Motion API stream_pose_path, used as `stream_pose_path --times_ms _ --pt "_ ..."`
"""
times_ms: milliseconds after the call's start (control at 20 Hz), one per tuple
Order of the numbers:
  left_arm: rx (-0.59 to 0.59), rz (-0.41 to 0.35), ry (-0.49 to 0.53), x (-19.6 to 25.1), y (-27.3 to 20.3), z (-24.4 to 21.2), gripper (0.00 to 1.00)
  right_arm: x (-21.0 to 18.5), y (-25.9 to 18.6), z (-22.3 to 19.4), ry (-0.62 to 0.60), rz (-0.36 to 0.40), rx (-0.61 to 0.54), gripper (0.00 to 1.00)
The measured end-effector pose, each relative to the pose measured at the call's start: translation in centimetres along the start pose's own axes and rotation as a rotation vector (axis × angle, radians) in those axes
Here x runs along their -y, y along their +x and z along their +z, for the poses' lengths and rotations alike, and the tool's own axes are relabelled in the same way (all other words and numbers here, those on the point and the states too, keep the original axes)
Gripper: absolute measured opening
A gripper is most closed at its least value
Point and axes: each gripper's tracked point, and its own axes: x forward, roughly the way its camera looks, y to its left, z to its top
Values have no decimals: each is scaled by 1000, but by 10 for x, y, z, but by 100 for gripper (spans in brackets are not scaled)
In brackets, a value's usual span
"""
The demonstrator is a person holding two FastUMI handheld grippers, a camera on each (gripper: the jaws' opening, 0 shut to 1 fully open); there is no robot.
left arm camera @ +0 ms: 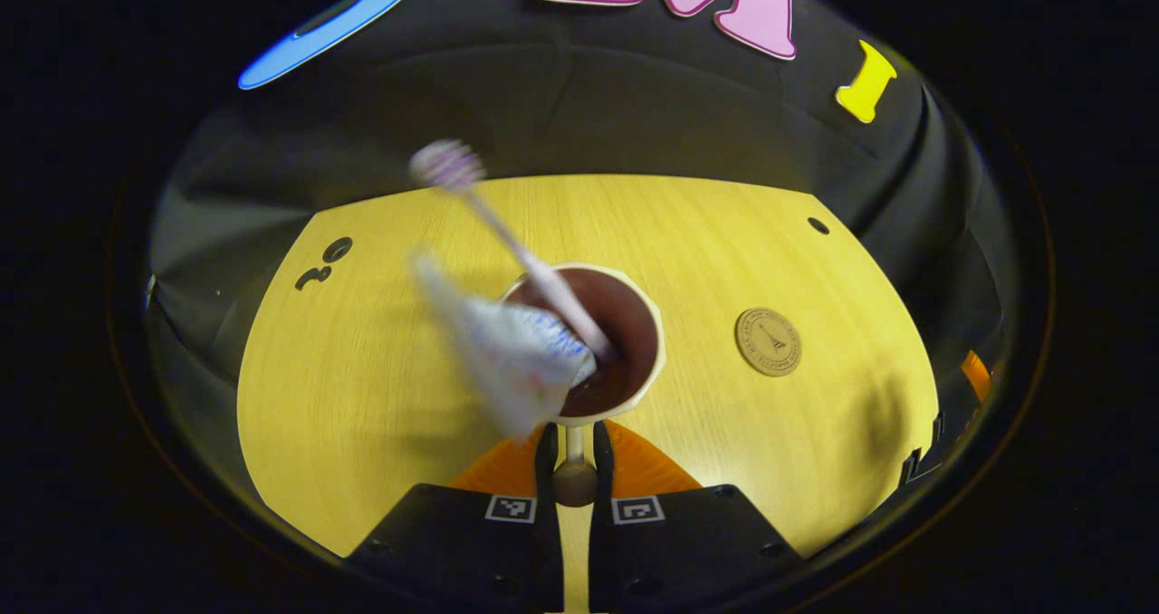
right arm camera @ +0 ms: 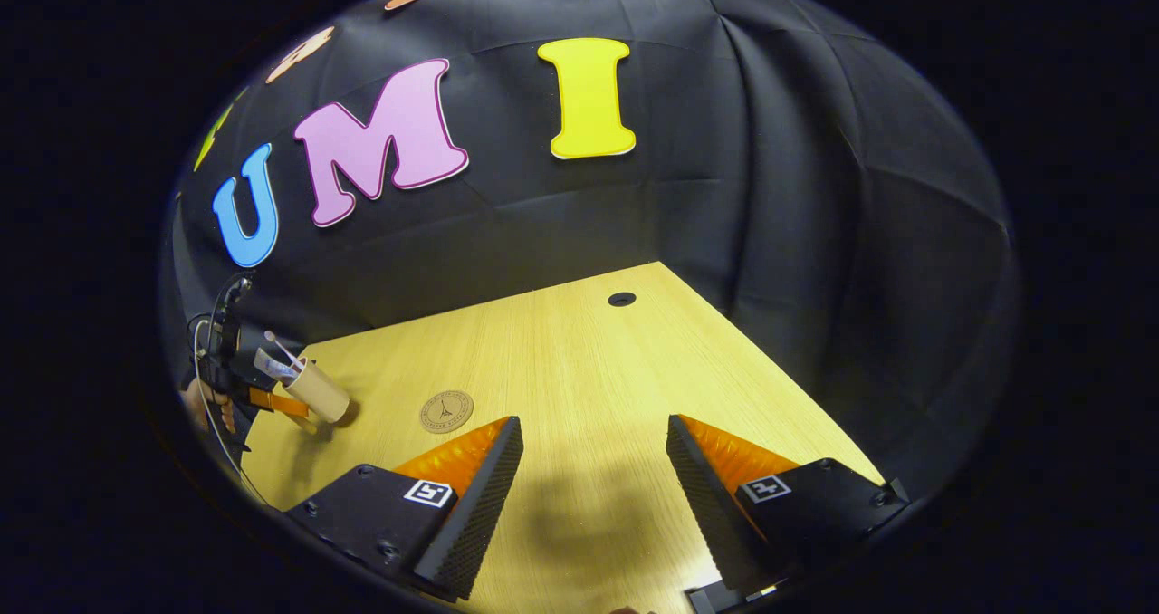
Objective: Put the toothbrush and toothpaste on the desktop into the cup, then pick up the cup and place it on the coaster on the desktop.
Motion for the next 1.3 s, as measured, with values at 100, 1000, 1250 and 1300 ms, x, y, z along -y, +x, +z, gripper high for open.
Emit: stream_pose_path --times_ms 100,1000,1250,1300 --pt "11 -6 42 9 -3 10 16 -1 -1 -4 10 4 -7 98" --pt "-83 -203 403 181 56 25 16 28 -18 -15 101 -89 -8 98" --pt "-131 -186 410 185 62 19 16 32 -16 -14 123 -115 -3 98" --pt "-131 -183 408 185 62 19 16 32 -14 -14 125 -116 -3 98"
